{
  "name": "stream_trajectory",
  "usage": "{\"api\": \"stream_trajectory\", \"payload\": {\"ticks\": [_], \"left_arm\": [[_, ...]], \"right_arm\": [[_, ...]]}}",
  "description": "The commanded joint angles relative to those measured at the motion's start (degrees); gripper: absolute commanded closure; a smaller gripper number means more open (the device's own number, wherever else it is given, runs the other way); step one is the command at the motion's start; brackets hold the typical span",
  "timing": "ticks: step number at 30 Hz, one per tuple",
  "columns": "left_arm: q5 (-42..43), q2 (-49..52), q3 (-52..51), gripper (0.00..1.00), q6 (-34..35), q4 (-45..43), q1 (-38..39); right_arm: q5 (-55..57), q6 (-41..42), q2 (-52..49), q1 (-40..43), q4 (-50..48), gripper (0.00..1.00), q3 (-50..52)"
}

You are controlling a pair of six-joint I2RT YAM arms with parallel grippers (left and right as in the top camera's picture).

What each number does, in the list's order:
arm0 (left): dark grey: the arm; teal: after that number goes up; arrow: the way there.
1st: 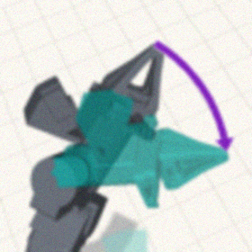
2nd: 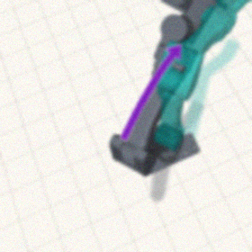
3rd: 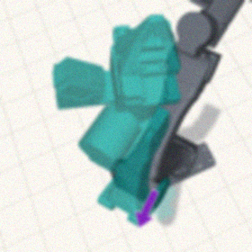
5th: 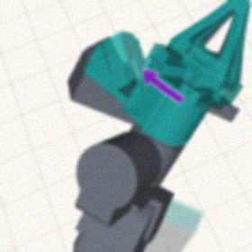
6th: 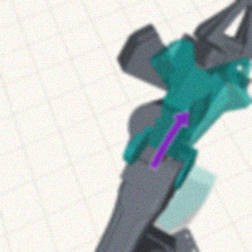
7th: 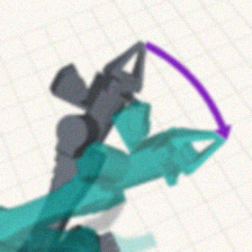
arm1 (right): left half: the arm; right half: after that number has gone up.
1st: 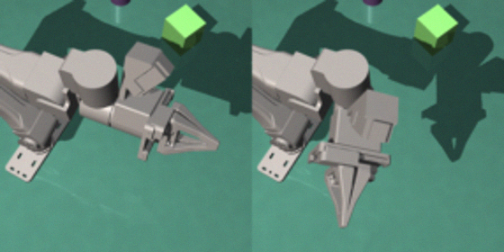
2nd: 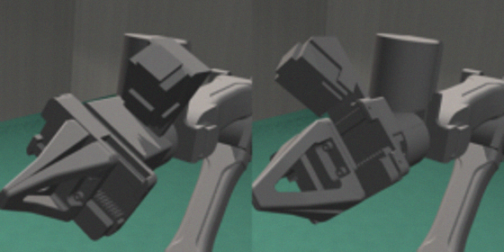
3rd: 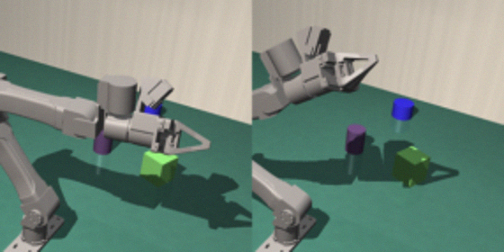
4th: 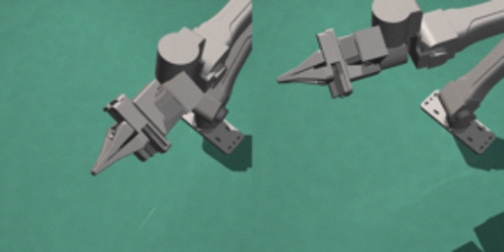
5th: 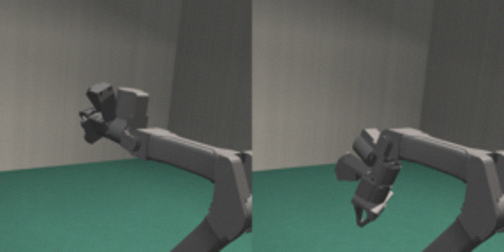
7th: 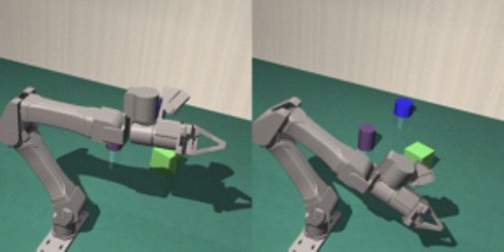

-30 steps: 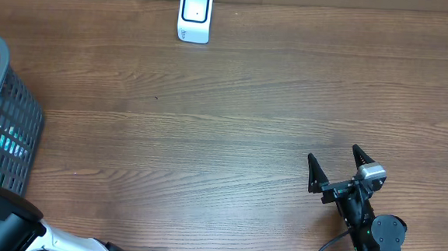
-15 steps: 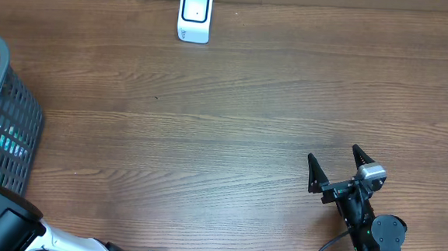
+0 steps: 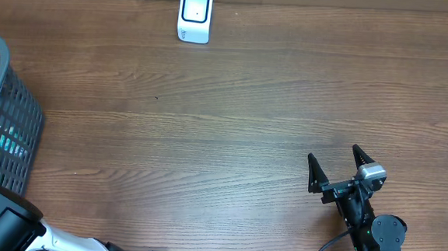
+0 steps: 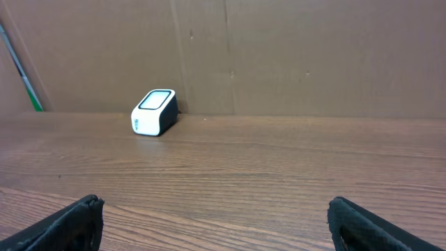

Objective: Scan the item barcode
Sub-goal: 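Reach the left gripper into the basket and grasp the green-lidded jar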

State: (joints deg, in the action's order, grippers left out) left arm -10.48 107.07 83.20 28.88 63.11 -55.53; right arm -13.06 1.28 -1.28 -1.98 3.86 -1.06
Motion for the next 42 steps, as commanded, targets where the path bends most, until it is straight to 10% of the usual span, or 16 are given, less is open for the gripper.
{"api": "stream_trajectory", "payload": {"ticks": [1, 9, 17, 33, 42], "left_arm": [[2.82, 0.66, 6.27, 0.58, -0.61, 2.89, 0.17], [6.45, 0.37, 26.25, 0.59, -0.63, 12.92, 0.17], [28.63, -4.42, 57.27, 0.66, -0.9, 19.91, 3.58], [22.27, -7.06, 54.66, 0.63, -13.53, 29.7, 50.23], [16.96, 0.31, 42.21, 0.63, -13.73, 28.17, 61.92]], "right_arm": [[0.39, 0.07, 0.37, -0.37, -0.37, 0.0, 0.61], [0.39, 0.07, 0.37, -0.37, -0.37, 0.0, 0.61], [0.39, 0.07, 0.37, -0.37, -0.37, 0.0, 0.61], [0.39, 0.04, 0.37, -0.37, -0.39, 0.0, 0.61], [0.39, 0.07, 0.37, -0.37, -0.39, 0.0, 0.61]]}}
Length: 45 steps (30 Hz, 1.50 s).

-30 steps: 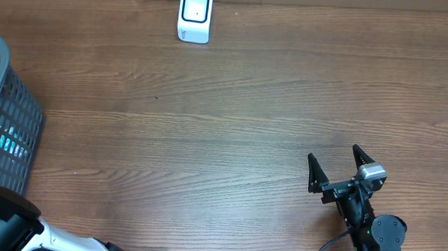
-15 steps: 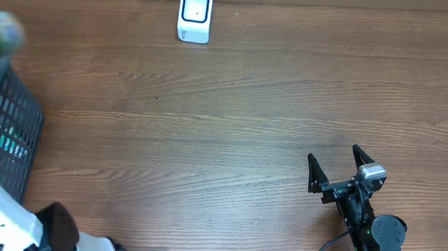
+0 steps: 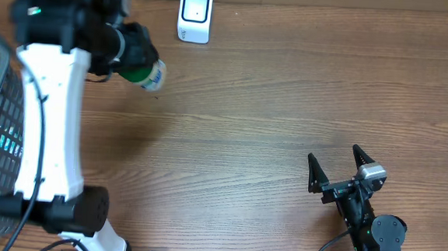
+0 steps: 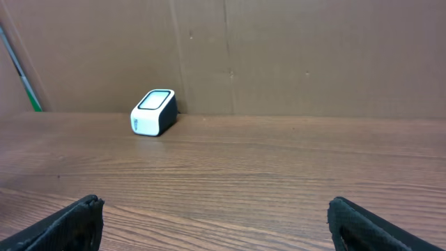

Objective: Scan the item barcode
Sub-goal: 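Reach the left gripper into the basket and grasp the green-lidded jar, then carry the green-lidded jar forward and set it on the table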

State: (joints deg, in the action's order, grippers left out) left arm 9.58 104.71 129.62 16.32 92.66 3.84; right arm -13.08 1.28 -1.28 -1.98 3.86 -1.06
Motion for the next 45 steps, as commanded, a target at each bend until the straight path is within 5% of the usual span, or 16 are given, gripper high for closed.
{"api": "stream_trajectory", "payload": {"ticks": [1, 14, 23, 29, 33, 45], "left_arm": [[-3.23, 3.69, -6.54, 0.63, -1.18, -2.51, 3.52], [-3.63, 15.85, -22.32, 0.61, -0.87, -16.13, 8.41], [-17.66, 20.55, -23.23, 0.57, 7.3, -23.12, 10.4], [-17.94, 20.55, -27.1, 0.35, 8.15, -27.17, 11.63], [-17.92, 20.44, -27.63, 0.03, 7.91, -26.62, 11.5], [-17.57, 2.84, 0.48, 0.0, 7.89, -9.29, -0.37]], "right_arm": [[0.42, 0.07, 0.37, -0.37, -0.37, 0.0, 0.61], [0.42, 0.07, 0.35, -0.37, -0.39, 0.0, 0.61], [0.42, 0.07, 0.37, -0.37, -0.37, 0.0, 0.61], [0.42, 0.07, 0.37, -0.37, -0.37, 0.0, 0.61], [0.44, 0.07, 0.35, -0.37, -0.39, 0.0, 0.61], [0.42, 0.07, 0.37, -0.37, -0.37, 0.0, 0.61]]}}
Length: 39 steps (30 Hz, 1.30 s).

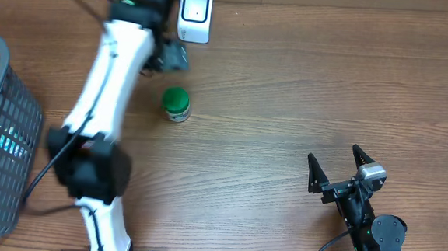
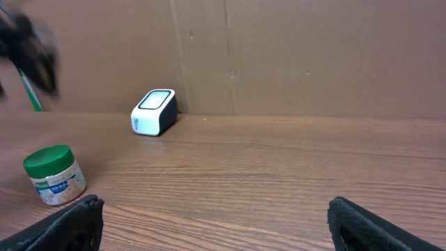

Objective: Scan the item barcode
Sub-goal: 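Carry the green-lidded jar forward and set it on the table, then reach the left gripper into the basket and grasp the orange Kleenex pack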

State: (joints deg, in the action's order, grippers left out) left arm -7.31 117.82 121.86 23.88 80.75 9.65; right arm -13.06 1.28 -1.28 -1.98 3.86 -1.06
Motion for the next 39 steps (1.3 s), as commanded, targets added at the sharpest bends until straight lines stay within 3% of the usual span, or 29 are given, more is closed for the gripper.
{"api": "stream_trajectory", "payload": {"ticks": [1, 5, 10, 13, 16, 23, 26, 33, 39], "left_arm": [[-0.7, -11.3, 8.83, 0.0, 0.33, 2.82, -7.48], [-0.61, -18.05, 9.77, 0.0, 2.14, 2.82, -26.47], [5.57, -14.56, 6.01, 0.0, 8.09, 3.04, -53.24], [7.98, -12.66, 2.08, 0.01, 7.76, 2.91, -58.51], [6.91, -11.67, -3.56, 0.04, 5.11, 0.15, -61.2], [2.75, -11.34, -22.73, 0.06, -4.09, -15.17, -62.42], [2.23, -11.3, -28.28, 0.02, -6.01, -22.84, -62.36], [4.02, -9.6, -36.48, 0.07, -10.67, -35.5, -62.34], [4.9, -5.25, -36.63, 0.1, -13.09, -37.55, -61.44]], "right_arm": [[0.39, 0.07, 0.37, -0.37, -0.39, 0.0, 0.61], [0.39, 0.07, 0.37, -0.37, -0.37, 0.0, 0.61], [0.39, 0.07, 0.35, -0.37, -0.37, 0.0, 0.61], [0.42, 0.07, 0.35, -0.37, -0.37, 0.0, 0.61], [0.39, 0.04, 0.37, -0.37, -0.37, 0.0, 0.61], [0.39, 0.04, 0.37, -0.37, -0.37, 0.0, 0.61], [0.39, 0.07, 0.37, -0.37, -0.37, 0.0, 0.61], [0.39, 0.07, 0.37, -0.37, -0.37, 0.0, 0.61], [0.39, 0.07, 0.37, -0.37, -0.37, 0.0, 0.61]]}}
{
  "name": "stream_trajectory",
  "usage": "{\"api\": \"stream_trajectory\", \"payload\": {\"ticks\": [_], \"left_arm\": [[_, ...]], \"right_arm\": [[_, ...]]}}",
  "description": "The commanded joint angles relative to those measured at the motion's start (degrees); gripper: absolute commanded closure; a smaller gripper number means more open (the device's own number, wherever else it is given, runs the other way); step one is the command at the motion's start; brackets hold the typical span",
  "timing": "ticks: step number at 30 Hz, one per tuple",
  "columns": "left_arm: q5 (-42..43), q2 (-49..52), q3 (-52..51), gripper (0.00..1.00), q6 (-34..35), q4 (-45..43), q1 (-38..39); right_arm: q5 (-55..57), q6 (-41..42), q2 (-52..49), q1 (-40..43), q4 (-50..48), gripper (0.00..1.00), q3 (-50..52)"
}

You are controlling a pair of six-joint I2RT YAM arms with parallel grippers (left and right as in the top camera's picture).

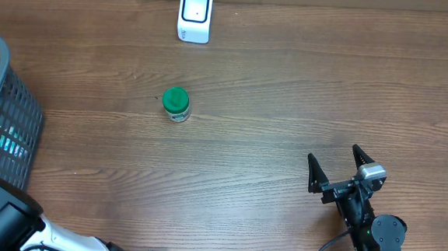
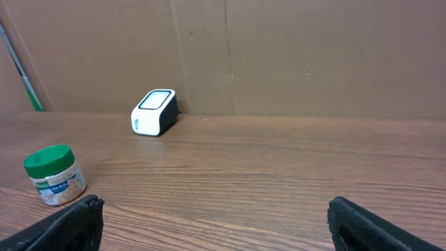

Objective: Scan the item barcode
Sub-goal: 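Reach the left gripper into the basket and grasp the orange Kleenex pack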

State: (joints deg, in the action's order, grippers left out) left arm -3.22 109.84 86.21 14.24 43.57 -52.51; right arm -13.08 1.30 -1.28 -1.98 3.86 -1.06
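Observation:
A small jar with a green lid (image 1: 176,105) stands upright on the wooden table, left of centre; the right wrist view shows it at the left (image 2: 54,175) with its label facing the camera. The white barcode scanner (image 1: 195,15) sits at the table's far edge, also in the right wrist view (image 2: 154,111). My right gripper (image 1: 334,167) rests open near the front right, far from the jar, with nothing between its fingers (image 2: 75,222). Only a part of the left arm (image 1: 7,233) shows at the bottom left corner; its gripper is out of view.
A dark wire basket (image 1: 6,120) holding some items stands at the table's left edge. A cardboard wall (image 2: 279,49) rises behind the scanner.
The left arm, which reached across the table with its gripper near the scanner, is now back at the bottom left corner. The jar stands where it was. The right arm has not moved.
At first the table held only the scanner, with the left arm low at the corner. Then the left gripper held the green-lidded jar in the air left of the scanner. Later the jar stood on the table, released, and now the arm is withdrawn.

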Motion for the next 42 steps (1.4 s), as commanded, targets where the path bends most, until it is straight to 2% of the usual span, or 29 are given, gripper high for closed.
{"api": "stream_trajectory", "payload": {"ticks": [1, 8, 12, 15, 16, 18, 24, 31, 35, 39, 42], "left_arm": [[0.98, 3.19, -0.98, 0.11, -3.78, -0.57, 0.87], [1.36, 3.76, -0.98, 0.28, -3.96, -1.79, 1.73], [1.38, 3.76, -0.98, 0.5, -3.96, -1.44, 1.73], [1.38, 3.74, -0.98, 0.72, -3.96, -1.07, 1.84], [1.4, 3.72, -0.9, 0.83, -3.96, -0.7, 1.81], [1.75, 3.61, -0.61, 0.96, -3.96, -0.04, 1.86], [3.34, 3.58, 4.81, 0.96, -2.89, 5.6, 1.9], [9.38, 1.25, 21.11, 0.96, 1.53, 16.57, 1.92], [16.87, -2.95, 27.63, 0.96, 3.67, 19.15, 1.99], [25.27, -9.57, 29.44, 0.96, 4.2, 20.59, 3.19], [25.29, -15.85, 29.44, 0.96, 4.15, 22.1, 7.63]], "right_arm": [[0.42, 0.04, 0.37, -0.37, -0.37, 0.0, 0.61], [0.42, 0.04, 0.37, -0.37, -0.37, 0.0, 0.61], [0.42, 0.04, 0.37, -0.37, -0.37, 0.0, 0.61], [0.42, 0.04, 0.37, -0.37, -0.37, 0.0, 0.61], [0.42, 0.04, 0.37, -0.37, -0.37, 0.0, 0.61], [0.42, 0.04, 0.37, -0.37, -0.39, 0.0, 0.61], [0.42, 0.04, 0.35, -0.37, -0.37, 0.0, 0.61], [0.42, 0.04, 0.37, -0.37, -0.37, 0.0, 0.61], [0.42, 0.04, 0.37, -0.37, -0.37, 0.0, 0.61], [0.42, 0.04, 0.35, -0.37, -0.37, 0.0, 0.61], [0.42, 0.04, 0.37, -0.37, -0.37, 0.0, 0.61]]}}
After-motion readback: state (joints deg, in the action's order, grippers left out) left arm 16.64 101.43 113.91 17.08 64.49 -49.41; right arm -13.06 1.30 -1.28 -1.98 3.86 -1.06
